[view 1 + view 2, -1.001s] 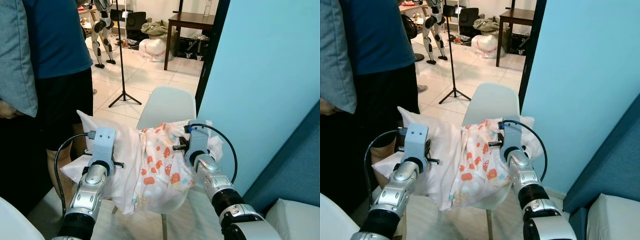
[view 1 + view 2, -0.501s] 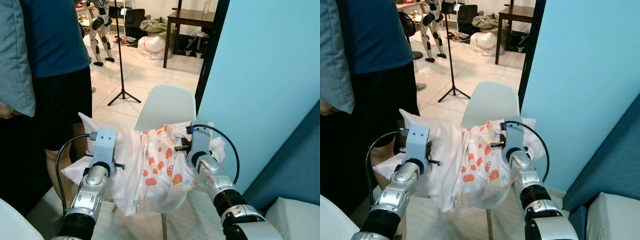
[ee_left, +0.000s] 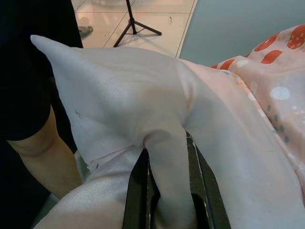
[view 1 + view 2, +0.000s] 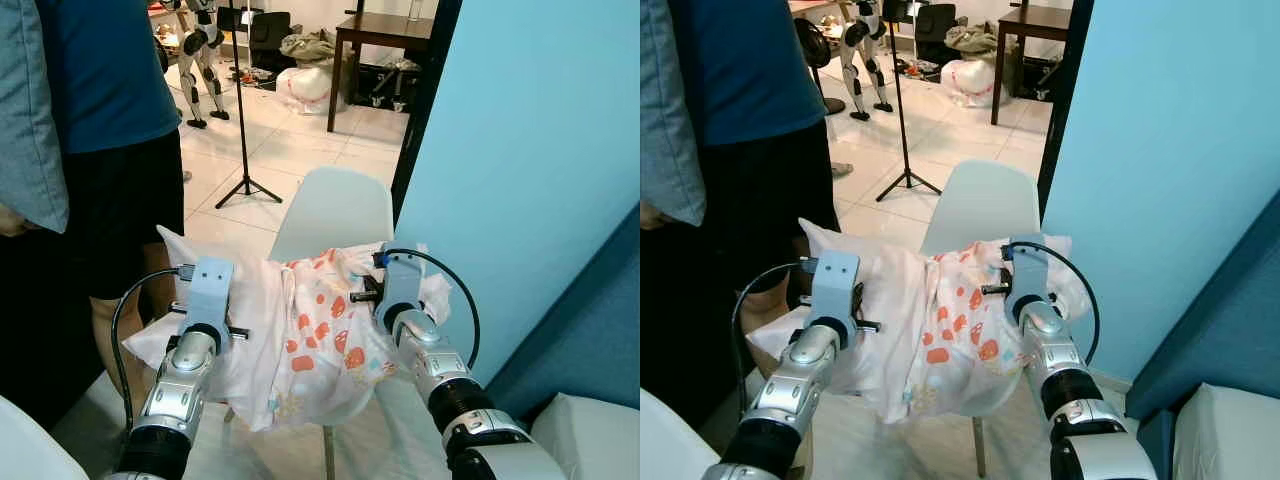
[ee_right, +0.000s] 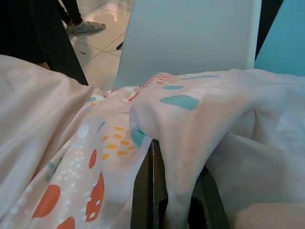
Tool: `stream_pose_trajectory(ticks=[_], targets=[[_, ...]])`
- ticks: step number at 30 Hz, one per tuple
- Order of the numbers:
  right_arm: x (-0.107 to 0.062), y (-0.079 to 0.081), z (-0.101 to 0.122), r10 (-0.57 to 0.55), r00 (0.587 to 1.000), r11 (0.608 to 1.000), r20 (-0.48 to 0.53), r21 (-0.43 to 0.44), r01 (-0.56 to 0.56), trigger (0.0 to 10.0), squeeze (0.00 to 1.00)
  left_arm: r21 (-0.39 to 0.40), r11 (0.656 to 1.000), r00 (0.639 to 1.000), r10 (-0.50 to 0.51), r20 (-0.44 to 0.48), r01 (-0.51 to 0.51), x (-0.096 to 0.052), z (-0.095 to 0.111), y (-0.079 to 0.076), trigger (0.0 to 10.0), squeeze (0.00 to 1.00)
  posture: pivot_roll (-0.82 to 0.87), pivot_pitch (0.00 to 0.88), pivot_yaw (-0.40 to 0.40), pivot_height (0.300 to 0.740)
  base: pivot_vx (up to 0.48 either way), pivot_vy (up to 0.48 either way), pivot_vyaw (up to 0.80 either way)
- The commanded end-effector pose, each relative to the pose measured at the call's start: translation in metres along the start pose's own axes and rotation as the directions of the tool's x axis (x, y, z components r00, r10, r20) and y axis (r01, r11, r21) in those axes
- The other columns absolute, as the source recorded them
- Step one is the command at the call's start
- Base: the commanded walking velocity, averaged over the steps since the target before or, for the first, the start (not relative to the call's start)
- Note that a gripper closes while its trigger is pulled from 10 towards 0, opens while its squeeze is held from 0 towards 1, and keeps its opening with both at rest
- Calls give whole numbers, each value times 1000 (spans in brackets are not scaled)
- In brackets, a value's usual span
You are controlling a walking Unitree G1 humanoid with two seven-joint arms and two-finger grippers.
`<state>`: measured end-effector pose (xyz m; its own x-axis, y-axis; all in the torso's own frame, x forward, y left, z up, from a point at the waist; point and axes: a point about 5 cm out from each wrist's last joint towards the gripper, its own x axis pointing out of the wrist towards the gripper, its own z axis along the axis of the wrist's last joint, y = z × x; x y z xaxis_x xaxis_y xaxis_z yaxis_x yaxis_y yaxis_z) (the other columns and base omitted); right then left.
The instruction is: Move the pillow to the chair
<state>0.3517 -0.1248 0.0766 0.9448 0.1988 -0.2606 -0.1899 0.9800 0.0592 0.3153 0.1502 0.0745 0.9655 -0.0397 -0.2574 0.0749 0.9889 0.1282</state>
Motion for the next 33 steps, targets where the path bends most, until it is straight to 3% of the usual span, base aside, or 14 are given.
stream_pose_trajectory(ticks=[1,8,33], targets=[[3,8,15,40,998,999,52,-10,-40,10000,0,7,999,998,-48,35,48,3,9,-10,10000,0,25,0,-33,715,0,0,0],[3,6,12,30,999,1000,42,-8,-29,10000,0,6,999,998,-52,27,51,3,7,-11,10000,0,22,0,-31,715,0,0,-75],[3,3,12,11,999,1000,33,-5,-11,10000,0,12,999,998,-49,26,49,5,9,-12,10000,0,17,0,-24,715,0,0,-800]])
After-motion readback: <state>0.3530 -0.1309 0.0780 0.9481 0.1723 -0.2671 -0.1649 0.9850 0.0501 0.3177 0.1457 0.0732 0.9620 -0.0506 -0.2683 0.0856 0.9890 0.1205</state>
